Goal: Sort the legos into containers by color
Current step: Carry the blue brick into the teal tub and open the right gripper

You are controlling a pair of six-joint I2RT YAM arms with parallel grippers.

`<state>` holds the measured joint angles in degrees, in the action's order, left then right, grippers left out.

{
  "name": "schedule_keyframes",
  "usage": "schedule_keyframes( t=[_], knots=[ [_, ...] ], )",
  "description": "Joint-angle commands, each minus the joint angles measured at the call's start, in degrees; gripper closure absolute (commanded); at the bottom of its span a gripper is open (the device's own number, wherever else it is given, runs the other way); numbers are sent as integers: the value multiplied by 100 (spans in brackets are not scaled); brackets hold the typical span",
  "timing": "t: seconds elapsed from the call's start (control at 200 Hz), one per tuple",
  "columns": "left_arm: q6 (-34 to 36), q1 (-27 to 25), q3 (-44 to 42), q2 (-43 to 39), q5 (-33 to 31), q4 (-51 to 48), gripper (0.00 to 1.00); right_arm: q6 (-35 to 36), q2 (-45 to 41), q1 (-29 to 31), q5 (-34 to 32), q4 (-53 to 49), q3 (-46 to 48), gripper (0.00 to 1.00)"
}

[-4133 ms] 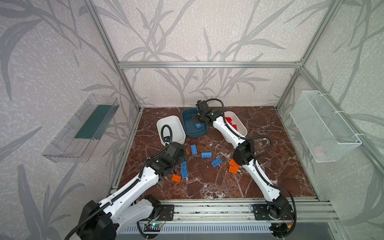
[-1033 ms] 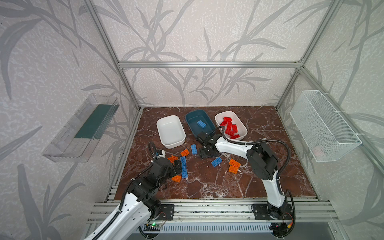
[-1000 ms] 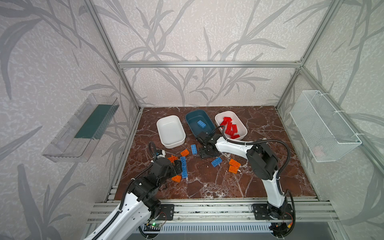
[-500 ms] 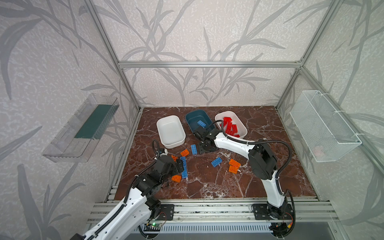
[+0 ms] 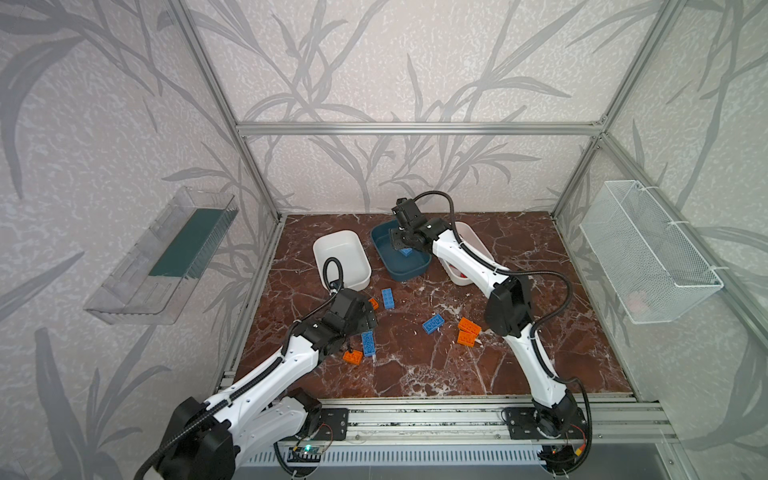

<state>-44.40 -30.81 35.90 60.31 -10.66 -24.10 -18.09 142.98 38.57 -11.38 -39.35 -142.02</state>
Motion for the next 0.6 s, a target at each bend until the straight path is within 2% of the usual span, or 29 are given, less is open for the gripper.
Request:
schedule_keyframes(
  t=[0.0, 0.085, 0.15, 0.175, 0.255, 0.33, 0.43, 0.595],
  knots=[
    [107, 52, 273, 279, -230, 136, 3, 303, 919, -141, 115, -447, -1281, 50],
    [107, 75, 373, 535, -202, 166, 2, 288, 1449, -283, 338, -463, -2016, 49],
    [122, 101, 416, 690, -179, 185, 3, 289, 1553, -361, 575, -182, -1973, 47],
    [125, 97, 431, 763, -170, 195, 3, 297, 1528, -394, 663, -33, -1854, 44],
    [134, 112, 494, 937, -130, 213, 2, 323, 1349, -451, 952, 418, -1390, 25],
    [134, 124, 609, 1069, -78, 173, 2, 385, 1116, -462, 1108, 688, -1111, 17],
    [200, 131, 821, 1224, 76, 23, 2, 483, 808, -424, 1284, 835, -974, 13],
    [243, 123, 962, 1364, 414, 104, 3, 663, 237, -336, 1266, 431, -864, 11]
  ],
)
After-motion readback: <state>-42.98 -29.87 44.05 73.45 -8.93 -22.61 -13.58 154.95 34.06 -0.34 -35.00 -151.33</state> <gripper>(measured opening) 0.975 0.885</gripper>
